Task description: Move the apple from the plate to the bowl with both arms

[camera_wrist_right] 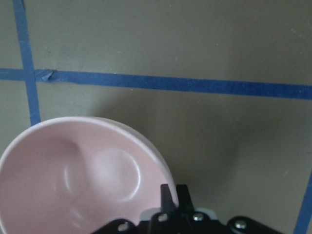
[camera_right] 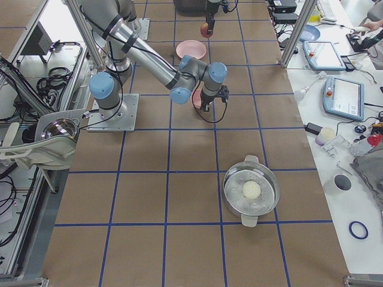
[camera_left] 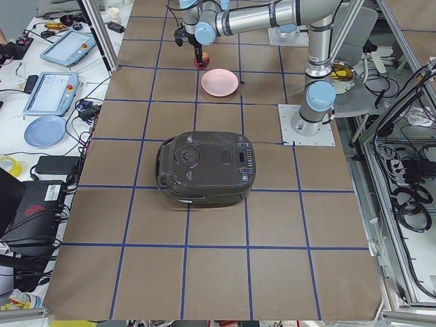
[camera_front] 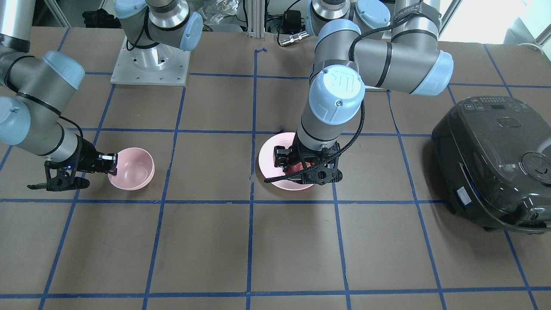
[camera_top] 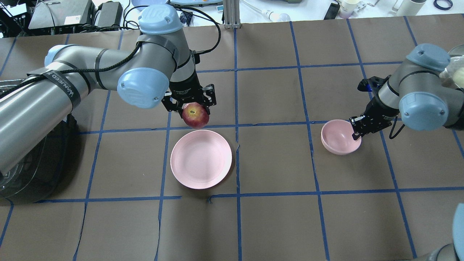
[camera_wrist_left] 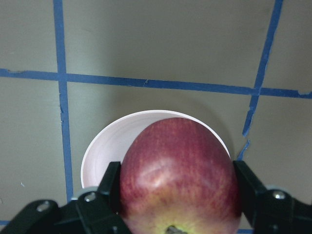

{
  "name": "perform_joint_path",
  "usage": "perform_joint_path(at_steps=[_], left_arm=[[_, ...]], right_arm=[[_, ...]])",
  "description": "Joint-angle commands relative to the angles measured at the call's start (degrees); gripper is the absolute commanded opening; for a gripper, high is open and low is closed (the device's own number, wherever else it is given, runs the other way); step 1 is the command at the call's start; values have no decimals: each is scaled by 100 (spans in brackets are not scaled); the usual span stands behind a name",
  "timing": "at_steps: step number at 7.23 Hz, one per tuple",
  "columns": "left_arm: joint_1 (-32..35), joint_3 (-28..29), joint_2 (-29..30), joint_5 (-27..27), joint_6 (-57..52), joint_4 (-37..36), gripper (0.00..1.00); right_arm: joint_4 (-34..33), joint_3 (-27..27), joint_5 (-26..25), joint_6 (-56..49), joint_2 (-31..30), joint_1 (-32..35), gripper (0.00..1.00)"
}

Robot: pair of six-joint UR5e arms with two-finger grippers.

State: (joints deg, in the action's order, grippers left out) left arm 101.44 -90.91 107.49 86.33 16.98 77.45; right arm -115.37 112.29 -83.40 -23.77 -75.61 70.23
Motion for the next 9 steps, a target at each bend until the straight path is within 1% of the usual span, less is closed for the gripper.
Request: perform_joint_path(at_steps=[1, 2, 3, 4, 5, 6, 7, 8, 9], left_arm=[[43, 153, -35, -11, 42, 218, 0], [78, 153, -18, -37, 259, 218, 0], [139, 153, 9, -63, 444, 218, 0], [235, 153, 18, -203, 533, 165, 0], [332, 153, 70, -204, 830, 121, 0], [446, 162, 88, -204, 1120, -1, 0], [499, 153, 88, -195, 1184, -11, 0], [509, 144, 105, -204, 1254, -11, 0], [561, 144, 114, -204, 1420, -20, 0]], right_arm=[[523, -355, 288, 536, -173, 375, 0], [437, -374, 332, 827, -182, 935, 0], [141, -348, 333, 1239, -165, 1523, 0], [-419, -261, 341, 1652, -104, 1921, 0], [-843, -42, 341, 1683, -42, 2081, 0], [-1125, 212, 333, 1692, 71, 2092, 0], [-1267, 389, 333, 1700, 72, 2092, 0], [-1199, 425, 324, 1709, 73, 2092, 0], [-1172, 417, 324, 1727, 20, 2092, 20]])
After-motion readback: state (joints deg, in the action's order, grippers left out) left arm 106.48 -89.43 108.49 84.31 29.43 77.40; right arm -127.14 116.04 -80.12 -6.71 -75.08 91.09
